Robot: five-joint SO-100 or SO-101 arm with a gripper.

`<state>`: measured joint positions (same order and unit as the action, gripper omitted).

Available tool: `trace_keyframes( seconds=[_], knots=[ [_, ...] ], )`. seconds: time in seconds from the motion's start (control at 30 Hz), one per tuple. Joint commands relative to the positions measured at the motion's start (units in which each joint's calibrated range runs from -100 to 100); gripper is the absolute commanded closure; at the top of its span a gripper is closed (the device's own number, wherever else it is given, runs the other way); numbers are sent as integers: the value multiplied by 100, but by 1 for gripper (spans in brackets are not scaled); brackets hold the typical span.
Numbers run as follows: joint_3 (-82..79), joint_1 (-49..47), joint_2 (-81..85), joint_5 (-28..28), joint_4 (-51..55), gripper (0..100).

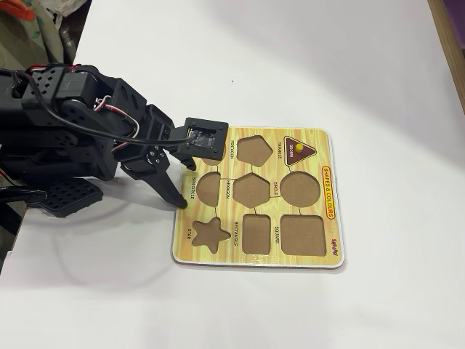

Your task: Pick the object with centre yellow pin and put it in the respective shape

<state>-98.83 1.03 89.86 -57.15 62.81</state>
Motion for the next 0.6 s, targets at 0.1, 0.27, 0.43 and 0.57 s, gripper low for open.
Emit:
trace_keyframes(
  seconds=[0.1,0.27,0.43,0.57],
  knots=[
    [-45,24,-82,-7,469,75],
    [-45,24,-82,4,504,75],
    [-45,24,-82,46,504,75],
    [-45,24,-82,51,504,75]
  ],
)
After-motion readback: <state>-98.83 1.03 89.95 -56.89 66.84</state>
